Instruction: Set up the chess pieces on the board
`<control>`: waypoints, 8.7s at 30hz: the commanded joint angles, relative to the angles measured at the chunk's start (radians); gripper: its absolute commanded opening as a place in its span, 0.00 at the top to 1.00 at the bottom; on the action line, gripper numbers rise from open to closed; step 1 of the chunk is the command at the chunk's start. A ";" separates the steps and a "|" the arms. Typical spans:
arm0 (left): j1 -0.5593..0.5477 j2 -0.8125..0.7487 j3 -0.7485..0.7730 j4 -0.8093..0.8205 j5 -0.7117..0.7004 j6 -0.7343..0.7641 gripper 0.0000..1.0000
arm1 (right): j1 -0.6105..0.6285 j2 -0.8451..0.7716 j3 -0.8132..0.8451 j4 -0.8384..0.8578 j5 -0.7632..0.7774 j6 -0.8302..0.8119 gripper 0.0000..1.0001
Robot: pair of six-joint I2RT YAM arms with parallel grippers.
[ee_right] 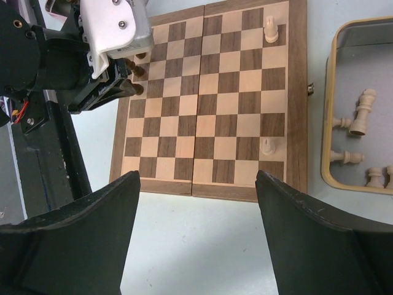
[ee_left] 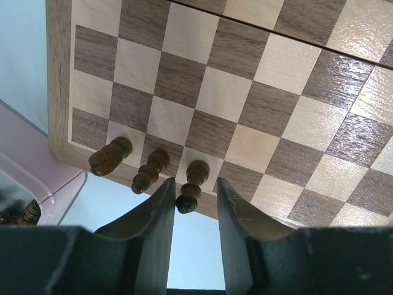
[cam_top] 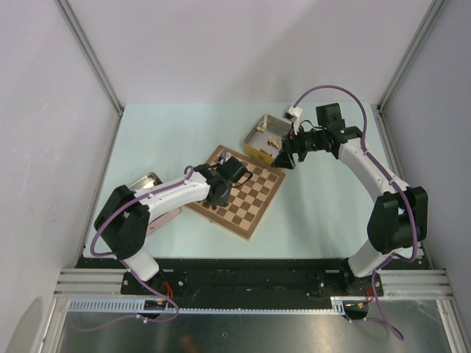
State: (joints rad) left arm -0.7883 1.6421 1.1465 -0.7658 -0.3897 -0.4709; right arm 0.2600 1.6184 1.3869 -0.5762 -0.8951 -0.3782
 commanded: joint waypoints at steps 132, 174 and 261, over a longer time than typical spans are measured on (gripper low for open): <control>-0.106 -0.584 -0.085 0.094 0.149 0.011 1.00 | 0.082 -0.026 -0.003 -0.034 0.053 -0.097 0.19; -0.275 -0.327 -0.022 0.095 0.051 -0.006 1.00 | 0.044 -0.020 -0.003 -0.044 0.062 -0.123 0.19; -0.071 -0.082 -0.096 0.118 0.035 0.089 0.97 | 0.050 0.000 -0.003 -0.045 0.076 -0.131 0.19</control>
State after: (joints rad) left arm -0.8696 1.5593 1.0607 -0.6621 -0.3428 -0.3912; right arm 0.3058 1.6230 1.3869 -0.6239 -0.8192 -0.4919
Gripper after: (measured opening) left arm 0.207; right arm 0.809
